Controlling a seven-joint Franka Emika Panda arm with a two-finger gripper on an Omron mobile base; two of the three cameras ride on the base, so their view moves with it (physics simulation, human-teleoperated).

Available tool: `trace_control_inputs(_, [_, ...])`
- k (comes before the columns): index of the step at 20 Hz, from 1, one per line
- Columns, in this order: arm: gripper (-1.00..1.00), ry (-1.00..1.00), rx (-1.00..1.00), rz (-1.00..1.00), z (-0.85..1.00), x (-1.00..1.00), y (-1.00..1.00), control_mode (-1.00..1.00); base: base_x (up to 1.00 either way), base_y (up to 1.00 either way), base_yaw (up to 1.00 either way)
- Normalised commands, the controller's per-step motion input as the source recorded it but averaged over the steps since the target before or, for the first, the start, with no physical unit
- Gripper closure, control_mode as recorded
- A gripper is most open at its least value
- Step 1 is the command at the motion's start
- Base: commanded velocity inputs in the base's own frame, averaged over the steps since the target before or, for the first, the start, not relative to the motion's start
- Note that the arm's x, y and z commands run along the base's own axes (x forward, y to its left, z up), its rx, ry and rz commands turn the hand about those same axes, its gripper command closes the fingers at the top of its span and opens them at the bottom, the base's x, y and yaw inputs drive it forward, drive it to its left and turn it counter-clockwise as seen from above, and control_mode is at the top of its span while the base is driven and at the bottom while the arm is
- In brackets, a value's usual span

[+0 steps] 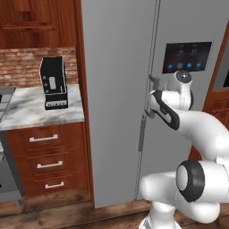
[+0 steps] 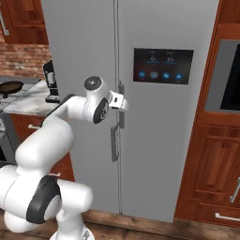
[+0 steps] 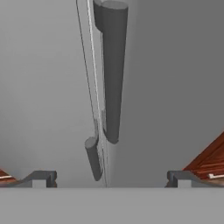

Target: Place one of the steaks on the plate and the other in the bowl. Then place the bowl in the fridge.

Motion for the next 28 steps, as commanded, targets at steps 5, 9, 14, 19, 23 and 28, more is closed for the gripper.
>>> trace_control_inputs(5, [-1.00,0.00,0.00,0.00,-0.02,0.62,-0.17,-1.00,0.00,0.00,0.00])
trace_control_inputs(9, [-1.00,0.00,0.00,0.00,-0.09,0.74,-0.12,-1.00,0.00,0.00,0.00])
trace_control_inputs(14, [-1.00,-0.02,0.00,0.00,-0.18,0.47,-0.01,-1.00,0.00,0.00,0.00])
trace_control_inputs(19, [-1.00,-0.04,0.00,0.00,-0.30,0.37,-0.02,-1.00,0.00,0.00,0.00])
trace_control_inputs(23, [-1.00,-0.05,0.00,0.00,-0.24,0.40,-0.05,-1.00,0.00,0.00,0.00])
trace_control_inputs(28, [-1.00,-0.07,0.02,0.02,-0.07,0.43,-0.17,-1.00,0.00,0.00,0.00])
